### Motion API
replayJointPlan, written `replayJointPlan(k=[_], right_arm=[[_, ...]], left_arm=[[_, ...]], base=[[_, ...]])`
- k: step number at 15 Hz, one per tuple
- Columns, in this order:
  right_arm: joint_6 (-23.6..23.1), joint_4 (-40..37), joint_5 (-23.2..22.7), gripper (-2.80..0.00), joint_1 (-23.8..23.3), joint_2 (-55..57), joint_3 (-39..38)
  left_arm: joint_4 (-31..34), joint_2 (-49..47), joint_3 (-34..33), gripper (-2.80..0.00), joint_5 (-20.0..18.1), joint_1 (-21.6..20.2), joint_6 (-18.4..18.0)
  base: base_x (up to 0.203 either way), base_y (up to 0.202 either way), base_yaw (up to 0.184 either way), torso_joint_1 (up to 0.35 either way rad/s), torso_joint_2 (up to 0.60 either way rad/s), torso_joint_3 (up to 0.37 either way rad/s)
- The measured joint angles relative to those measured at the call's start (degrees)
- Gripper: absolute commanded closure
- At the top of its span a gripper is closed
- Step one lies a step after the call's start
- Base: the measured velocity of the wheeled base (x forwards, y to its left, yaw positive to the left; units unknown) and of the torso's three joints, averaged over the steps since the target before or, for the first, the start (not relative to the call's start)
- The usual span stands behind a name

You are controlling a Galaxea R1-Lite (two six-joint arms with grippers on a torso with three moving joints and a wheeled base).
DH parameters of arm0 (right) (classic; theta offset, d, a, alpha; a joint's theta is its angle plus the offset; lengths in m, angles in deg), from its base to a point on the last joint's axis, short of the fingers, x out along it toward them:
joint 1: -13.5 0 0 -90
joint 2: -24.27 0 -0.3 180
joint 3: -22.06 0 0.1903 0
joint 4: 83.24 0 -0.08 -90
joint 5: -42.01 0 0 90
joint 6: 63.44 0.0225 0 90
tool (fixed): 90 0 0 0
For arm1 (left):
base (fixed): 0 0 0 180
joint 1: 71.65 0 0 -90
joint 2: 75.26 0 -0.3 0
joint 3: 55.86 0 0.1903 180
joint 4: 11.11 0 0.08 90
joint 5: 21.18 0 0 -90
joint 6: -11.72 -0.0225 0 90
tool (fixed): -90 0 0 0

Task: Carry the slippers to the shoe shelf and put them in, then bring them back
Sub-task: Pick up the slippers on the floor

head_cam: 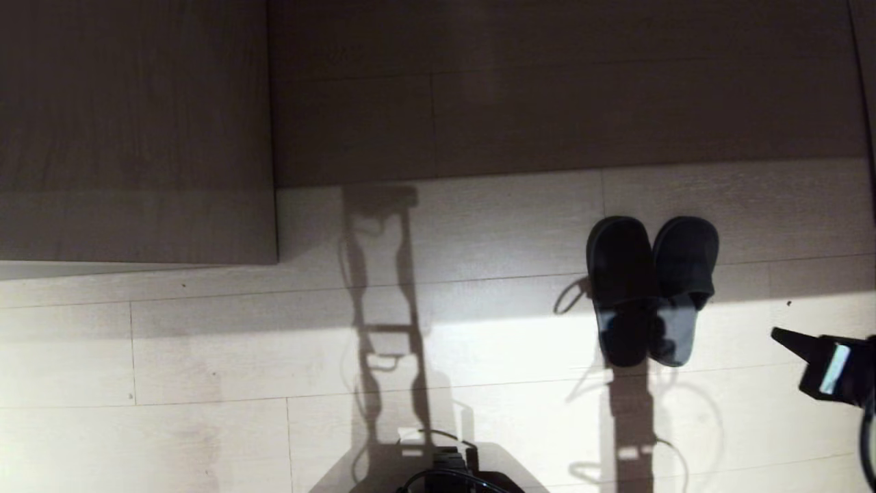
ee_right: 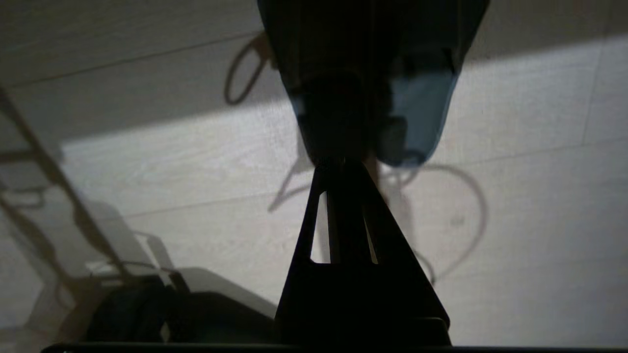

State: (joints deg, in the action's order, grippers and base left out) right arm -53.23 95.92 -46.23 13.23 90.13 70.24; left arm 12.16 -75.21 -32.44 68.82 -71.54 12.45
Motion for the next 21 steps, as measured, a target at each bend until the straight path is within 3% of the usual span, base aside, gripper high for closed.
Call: replayJointPlan(k=[3, 9, 11, 13, 14, 21], right_arm=[[-1.4, 19.6, 0.9, 0.0, -1.2, 16.0, 0.1], [-2.7, 48.5, 2.0, 0.0, -3.7, 35.2, -6.3], [-4.1, 54.8, 2.2, 0.0, -4.3, 39.5, -7.7], [-4.2, 54.7, 3.0, 0.0, -4.4, 41.5, -8.1], [-4.2, 54.4, 4.1, -2.8, -4.4, 42.2, -8.2], [-2.6, 58.9, -1.2, -2.8, -4.7, 47.5, -6.6]], left_arm=[[0.0, 0.0, 0.0, 0.0, 0.0, 0.0, 0.0], [0.0, 0.0, 0.0, 0.0, 0.0, 0.0, 0.0], [0.0, 0.0, 0.0, 0.0, 0.0, 0.0, 0.0], [0.0, 0.0, 0.0, 0.0, 0.0, 0.0, 0.1], [0.0, 0.0, 0.0, 0.0, 0.0, 0.0, 0.1], [0.0, 0.0, 0.0, 0.0, 0.0, 0.0, 0.2]], base=[[0.0, 0.0, 0.0, 0.0, 0.0, 0.0], [0.0, 0.0, 0.0, 0.0, 0.0, 0.0], [0.0, 0.0, 0.0, 0.0, 0.0, 0.0], [0.0, 0.0, 0.0, 0.0, 0.0, 0.0], [0.0, 0.0, 0.0, 0.0, 0.0, 0.0], [0.0, 0.0, 0.0, 0.0, 0.0, 0.0]])
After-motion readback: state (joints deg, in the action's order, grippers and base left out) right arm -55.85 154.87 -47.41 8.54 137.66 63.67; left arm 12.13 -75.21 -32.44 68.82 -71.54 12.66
